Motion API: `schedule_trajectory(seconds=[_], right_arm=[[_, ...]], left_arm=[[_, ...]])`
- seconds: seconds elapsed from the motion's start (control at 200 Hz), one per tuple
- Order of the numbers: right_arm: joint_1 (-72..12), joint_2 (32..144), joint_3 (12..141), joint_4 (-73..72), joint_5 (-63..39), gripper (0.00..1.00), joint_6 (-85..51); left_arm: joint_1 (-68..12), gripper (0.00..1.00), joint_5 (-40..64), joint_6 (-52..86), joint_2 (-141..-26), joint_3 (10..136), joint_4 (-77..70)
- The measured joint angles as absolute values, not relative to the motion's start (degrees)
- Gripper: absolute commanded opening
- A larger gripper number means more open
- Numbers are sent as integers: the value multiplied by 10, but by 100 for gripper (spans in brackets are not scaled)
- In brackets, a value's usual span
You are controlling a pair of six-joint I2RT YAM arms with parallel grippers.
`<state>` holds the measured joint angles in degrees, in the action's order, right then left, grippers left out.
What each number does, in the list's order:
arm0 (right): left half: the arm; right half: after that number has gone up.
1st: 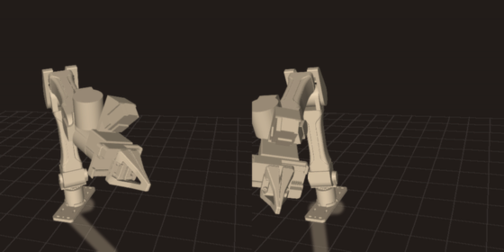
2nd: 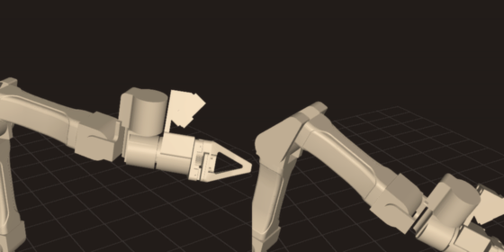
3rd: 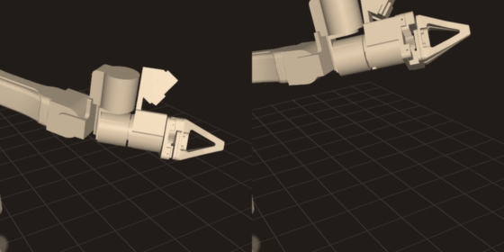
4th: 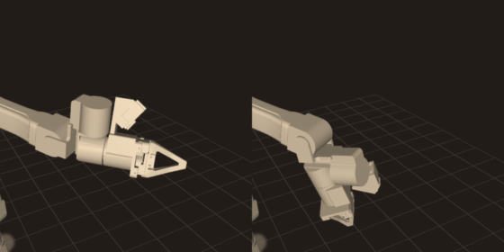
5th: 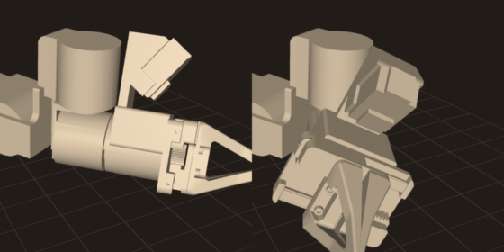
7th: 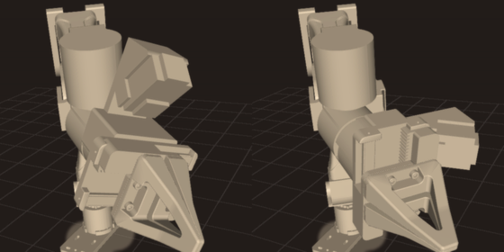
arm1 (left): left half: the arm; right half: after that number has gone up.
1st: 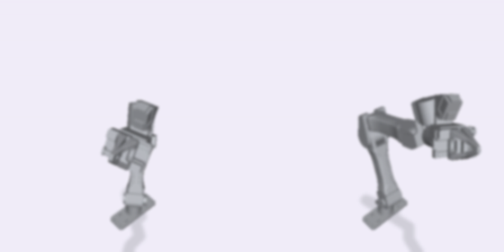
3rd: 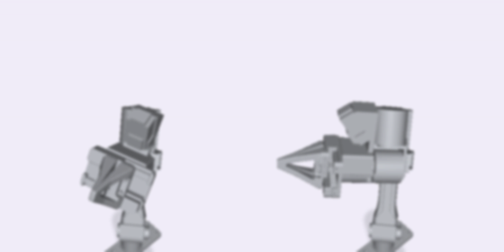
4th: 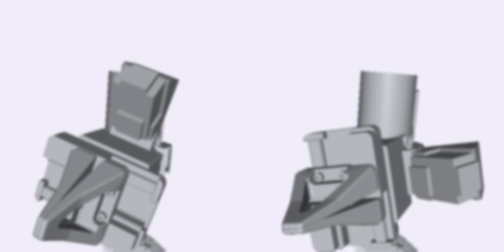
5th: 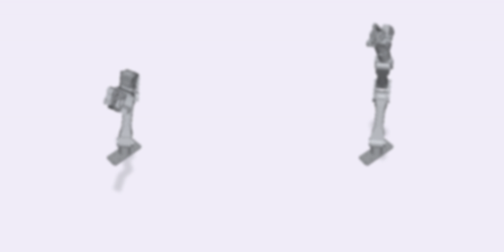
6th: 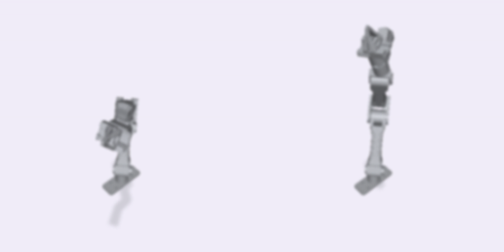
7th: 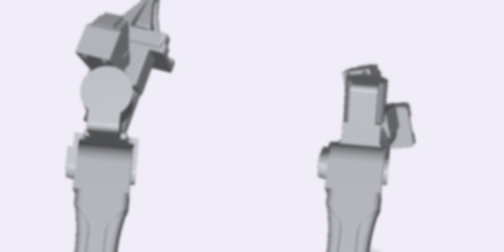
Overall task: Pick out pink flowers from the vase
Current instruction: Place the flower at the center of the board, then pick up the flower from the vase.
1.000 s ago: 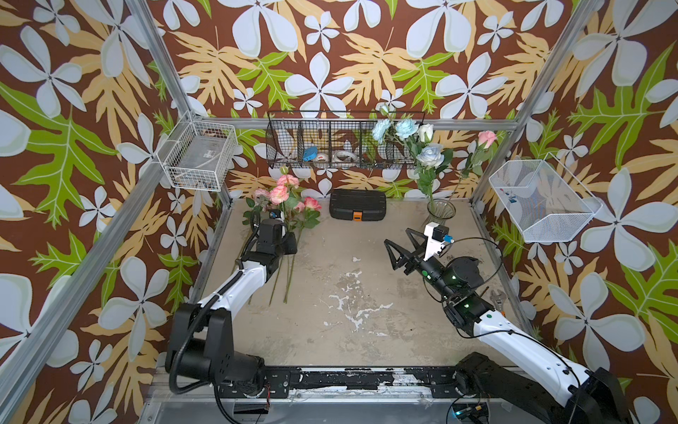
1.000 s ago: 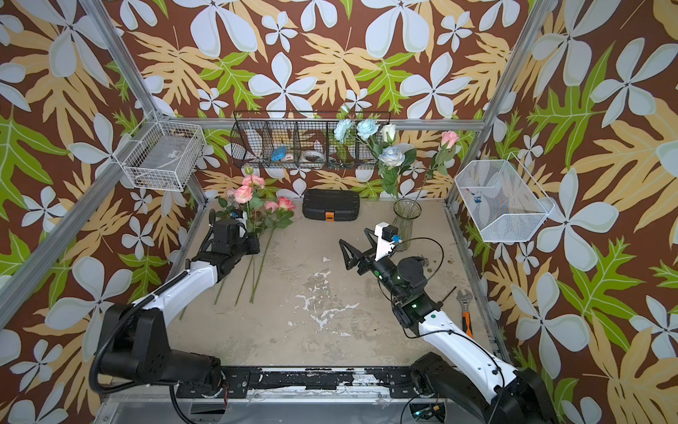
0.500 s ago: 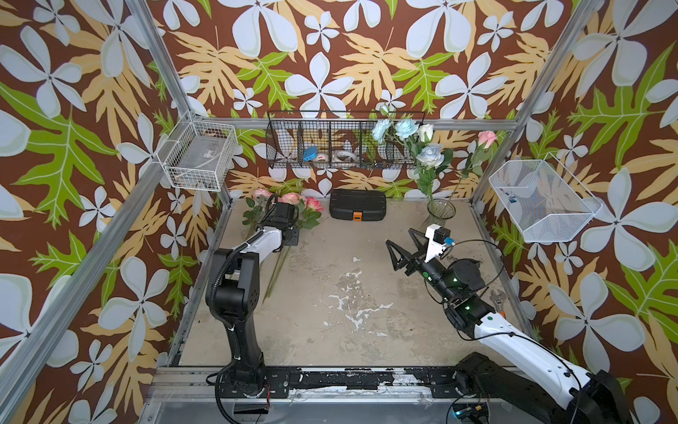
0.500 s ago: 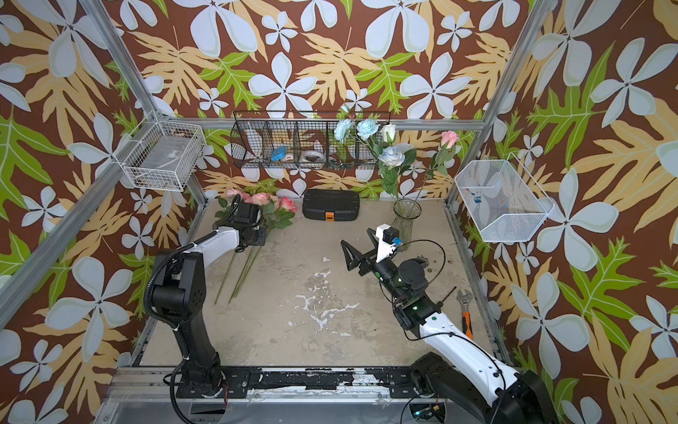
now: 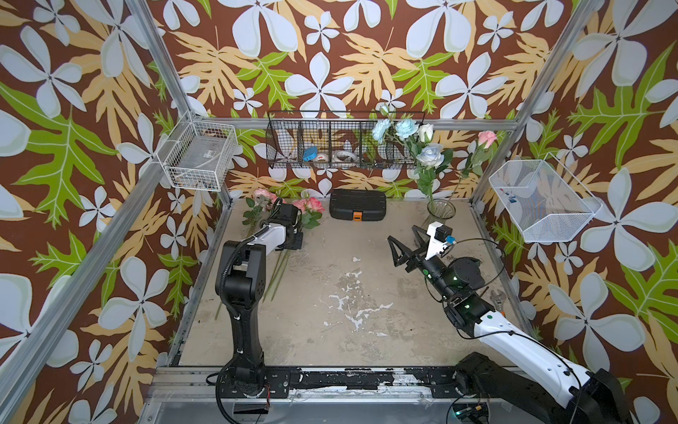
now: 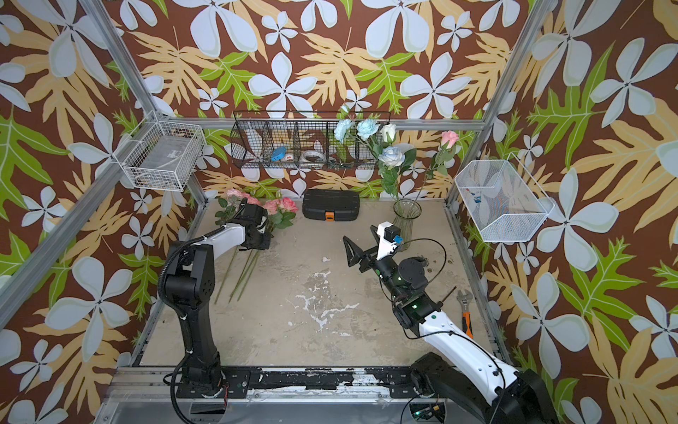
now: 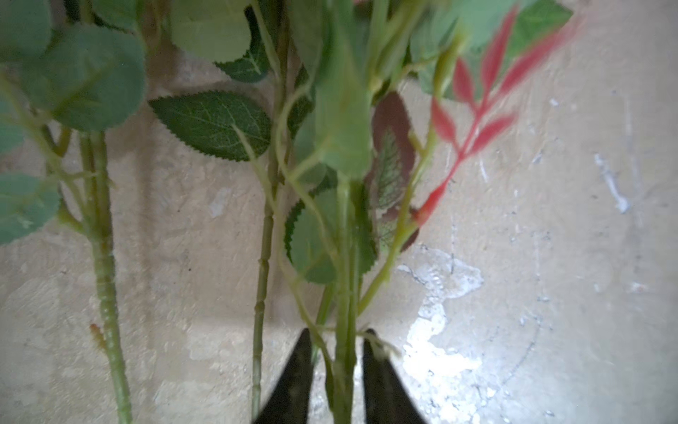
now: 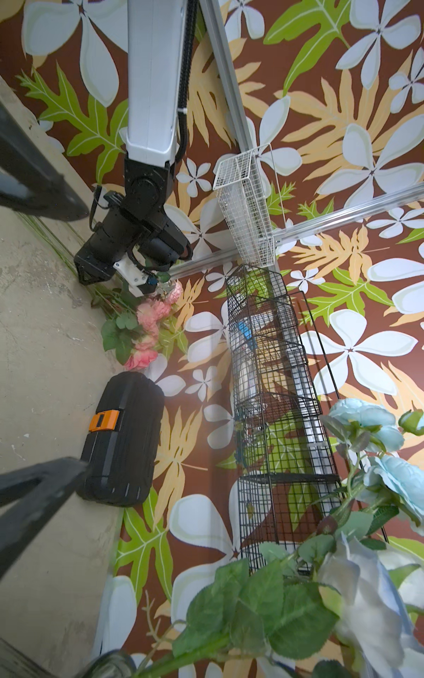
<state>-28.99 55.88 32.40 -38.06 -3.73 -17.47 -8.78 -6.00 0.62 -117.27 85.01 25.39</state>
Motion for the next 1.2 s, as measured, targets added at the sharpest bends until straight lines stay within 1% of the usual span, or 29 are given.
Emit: schedule_trajectory(seconds=[0.03,0.08,0.09,0.15,0.175,0.22,0.275,0.3,0.37,0.44,0.526,0.561,0.616,0.721,0.776,0.846,0.936,1.071,1.201], right_arm=[[-290,561,328,-380,-25,100,-171],[-289,567,340,-380,-6,100,-163],[-289,569,343,-380,1,100,-162],[-280,583,364,-380,21,100,-157],[-272,589,374,-378,25,100,-156],[-249,604,394,-377,32,99,-157],[-209,621,416,-373,31,97,-165],[-189,628,423,-373,29,96,-171],[-129,648,443,-371,22,95,-195],[-67,671,463,-364,-4,92,-213],[14,714,488,-364,-65,87,-235],[43,733,496,-364,-89,87,-243],[83,760,504,-364,-127,87,-256],[114,793,506,-371,-184,86,-241],[121,807,507,-377,-203,85,-218],[136,824,514,-384,-236,86,-202],[150,844,524,-401,-246,86,-186],[149,899,583,-406,-272,87,-170],[151,934,619,-414,-270,87,-165]], left_arm=[[-88,42,-57,9,-1162,848,253],[-89,59,-55,14,-1136,838,246],[-89,61,-54,15,-1131,836,246],[-94,62,-48,26,-1088,815,233],[-96,64,-43,36,-1065,804,224],[-103,64,-36,36,-1022,782,208],[-112,64,-30,48,-964,750,181],[-116,68,-25,54,-938,734,168],[-128,75,-5,73,-854,678,114],[-146,82,10,93,-773,618,54],[-177,88,51,115,-688,538,-31],[-190,89,77,123,-663,505,-69],[-206,94,117,136,-634,455,-134],[-229,95,189,156,-616,371,-255],[-237,95,224,166,-620,347,-298],[-242,95,260,179,-628,329,-350],[-244,95,280,186,-642,328,-389],[-245,95,305,193,-653,337,-414],[-245,95,318,193,-649,341,-429]])
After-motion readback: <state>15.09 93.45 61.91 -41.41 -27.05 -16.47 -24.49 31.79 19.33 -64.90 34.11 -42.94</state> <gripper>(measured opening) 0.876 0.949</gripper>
